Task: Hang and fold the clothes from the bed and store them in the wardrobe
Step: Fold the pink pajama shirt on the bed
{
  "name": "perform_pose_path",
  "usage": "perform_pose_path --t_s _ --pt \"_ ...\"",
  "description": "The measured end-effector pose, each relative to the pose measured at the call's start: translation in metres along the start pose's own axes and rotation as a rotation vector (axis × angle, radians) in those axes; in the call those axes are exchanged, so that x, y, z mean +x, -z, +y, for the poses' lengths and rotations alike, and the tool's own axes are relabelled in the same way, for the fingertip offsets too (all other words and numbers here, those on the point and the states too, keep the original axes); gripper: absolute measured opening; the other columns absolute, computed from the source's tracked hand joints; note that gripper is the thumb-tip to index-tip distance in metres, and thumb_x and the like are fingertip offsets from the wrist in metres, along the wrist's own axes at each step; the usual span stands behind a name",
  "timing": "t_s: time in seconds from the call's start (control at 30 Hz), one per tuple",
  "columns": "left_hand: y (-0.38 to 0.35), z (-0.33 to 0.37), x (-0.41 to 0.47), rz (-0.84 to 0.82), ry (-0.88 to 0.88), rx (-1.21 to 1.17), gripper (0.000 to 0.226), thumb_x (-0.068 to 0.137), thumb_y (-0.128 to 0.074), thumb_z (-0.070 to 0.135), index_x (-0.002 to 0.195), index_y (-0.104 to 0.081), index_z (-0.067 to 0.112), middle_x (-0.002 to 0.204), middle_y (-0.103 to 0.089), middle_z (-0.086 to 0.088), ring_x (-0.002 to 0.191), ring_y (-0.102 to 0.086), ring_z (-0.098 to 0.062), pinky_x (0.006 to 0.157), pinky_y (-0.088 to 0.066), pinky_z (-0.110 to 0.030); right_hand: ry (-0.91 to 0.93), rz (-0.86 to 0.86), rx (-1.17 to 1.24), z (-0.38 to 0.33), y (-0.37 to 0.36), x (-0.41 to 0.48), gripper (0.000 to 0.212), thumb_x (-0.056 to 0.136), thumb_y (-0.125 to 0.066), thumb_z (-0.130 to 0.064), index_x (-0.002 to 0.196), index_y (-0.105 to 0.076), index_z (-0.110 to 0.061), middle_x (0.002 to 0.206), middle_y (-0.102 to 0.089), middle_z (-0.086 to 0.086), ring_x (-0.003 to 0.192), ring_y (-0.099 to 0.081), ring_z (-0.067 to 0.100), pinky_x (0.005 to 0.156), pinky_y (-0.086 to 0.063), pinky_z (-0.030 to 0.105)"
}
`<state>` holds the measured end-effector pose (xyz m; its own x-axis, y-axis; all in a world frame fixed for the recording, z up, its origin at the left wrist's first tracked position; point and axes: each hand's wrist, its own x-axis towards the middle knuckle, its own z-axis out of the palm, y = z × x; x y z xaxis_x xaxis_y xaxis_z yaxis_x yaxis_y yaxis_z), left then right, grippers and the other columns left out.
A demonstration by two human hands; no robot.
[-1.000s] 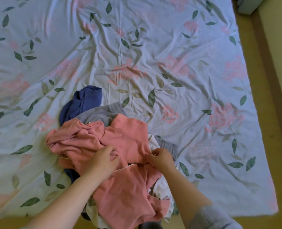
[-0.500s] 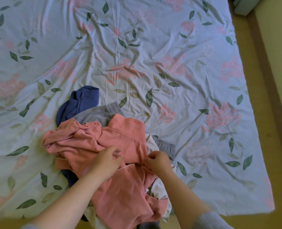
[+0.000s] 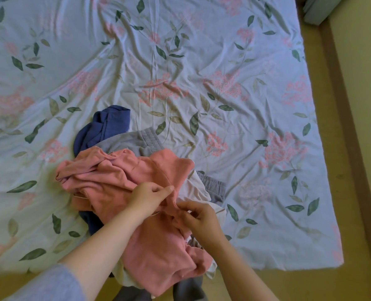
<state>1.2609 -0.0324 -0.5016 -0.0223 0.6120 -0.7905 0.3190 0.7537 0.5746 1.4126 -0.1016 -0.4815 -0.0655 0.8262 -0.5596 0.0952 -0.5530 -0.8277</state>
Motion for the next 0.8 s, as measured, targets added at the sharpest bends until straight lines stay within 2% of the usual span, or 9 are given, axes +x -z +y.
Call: perform_pose_path --t_s 0.07,0.17,0.23,0.3,0.37,0.5,0.63,0.7,0.8 --pt "0.001 -0.002 -0.001 -0.015 0.018 -0.027 0.032 0.083 -0.075 0.024 0.077 -0.069 -0.007 0.060 -0.062 -0.011 0.056 -0.060 -0.022 0.063 -0.056 -0.036 -0.021 -0.006 -0.021 0.004 -0.006 -0.003 0.022 0.090 -0.062 -0.002 0.101 -0.078 -0.013 0.092 -0.075 0.015 0.091 -0.069 0.036 0.084 -0.056 0.048" --pt "0.003 -0.002 -0.005 -0.065 0.019 0.022 0.017 0.083 -0.071 0.008 0.069 -0.068 -0.001 0.046 -0.052 -0.002 0.039 -0.046 -0.012 0.043 -0.039 -0.017 -0.051 0.002 -0.041 0.008 -0.011 -0.008 0.021 0.090 -0.064 -0.004 0.105 -0.077 -0.013 0.094 -0.077 0.003 0.093 -0.071 0.022 0.088 -0.057 0.042" --pt "0.005 -0.003 -0.006 -0.080 0.023 -0.008 0.019 0.085 -0.066 0.002 0.066 -0.066 0.003 0.052 -0.057 -0.005 0.044 -0.051 -0.012 0.046 -0.044 -0.018 -0.033 0.014 -0.064 0.010 -0.011 -0.011 0.021 0.090 -0.066 -0.007 0.104 -0.078 -0.017 0.092 -0.077 -0.004 0.090 -0.071 0.014 0.085 -0.058 0.033" --pt "0.010 -0.004 -0.006 -0.071 0.030 -0.082 0.021 0.089 -0.063 0.001 0.068 -0.064 0.004 0.069 -0.060 -0.014 0.061 -0.058 -0.021 0.062 -0.053 -0.028 -0.031 0.010 -0.069 0.010 -0.010 -0.014 0.022 0.090 -0.066 -0.010 0.099 -0.079 -0.026 0.089 -0.077 -0.009 0.085 -0.071 0.008 0.076 -0.056 0.023" --pt "0.017 -0.004 -0.008 -0.051 0.015 -0.111 0.020 0.092 -0.060 0.004 0.072 -0.060 0.005 0.080 -0.057 -0.018 0.076 -0.054 -0.026 0.075 -0.046 -0.038 -0.043 0.023 -0.061 0.008 -0.008 -0.019 0.022 0.091 -0.065 -0.012 0.094 -0.078 -0.030 0.088 -0.076 -0.011 0.083 -0.070 0.004 0.070 -0.053 0.015" --pt "0.032 -0.003 -0.013 0.088 -0.003 -0.136 0.017 0.096 -0.052 0.011 0.080 -0.053 0.010 0.085 -0.057 -0.017 0.080 -0.052 -0.026 0.074 -0.046 -0.045 -0.050 0.089 -0.075 -0.001 0.003 -0.026 0.021 0.092 -0.063 -0.012 0.090 -0.077 -0.027 0.089 -0.076 -0.008 0.088 -0.070 0.011 0.082 -0.056 0.026" --pt "0.053 0.008 -0.031 0.304 -0.051 -0.169 0.019 0.097 -0.045 0.013 0.101 -0.059 0.002 0.100 -0.064 -0.019 0.097 -0.062 -0.035 0.090 -0.051 -0.048 -0.085 0.145 -0.081 -0.020 0.013 -0.033 0.020 0.093 -0.063 -0.016 0.091 -0.072 -0.033 0.088 -0.076 -0.006 0.085 -0.070 0.016 0.084 -0.056 0.031" --pt "0.065 0.018 -0.044 0.390 -0.142 -0.104 0.022 0.098 -0.044 0.014 0.109 -0.059 0.002 0.100 -0.063 -0.013 0.098 -0.061 -0.030 0.081 -0.047 -0.036 -0.072 0.146 -0.091 -0.034 0.016 -0.036 0.019 0.094 -0.061 -0.017 0.092 -0.071 -0.033 0.089 -0.075 -0.005 0.086 -0.070 0.012 0.083 -0.056 0.028" --pt "0.079 0.041 -0.070 0.380 -0.274 -0.041 0.027 0.099 -0.049 0.023 0.107 -0.064 0.002 0.092 -0.058 0.007 0.077 -0.052 -0.003 0.062 -0.035 -0.018 -0.026 0.152 -0.098 -0.062 0.018 -0.037 0.020 0.095 -0.060 -0.015 0.092 -0.070 -0.031 0.090 -0.075 -0.005 0.085 -0.070 0.010 0.075 -0.053 0.021"
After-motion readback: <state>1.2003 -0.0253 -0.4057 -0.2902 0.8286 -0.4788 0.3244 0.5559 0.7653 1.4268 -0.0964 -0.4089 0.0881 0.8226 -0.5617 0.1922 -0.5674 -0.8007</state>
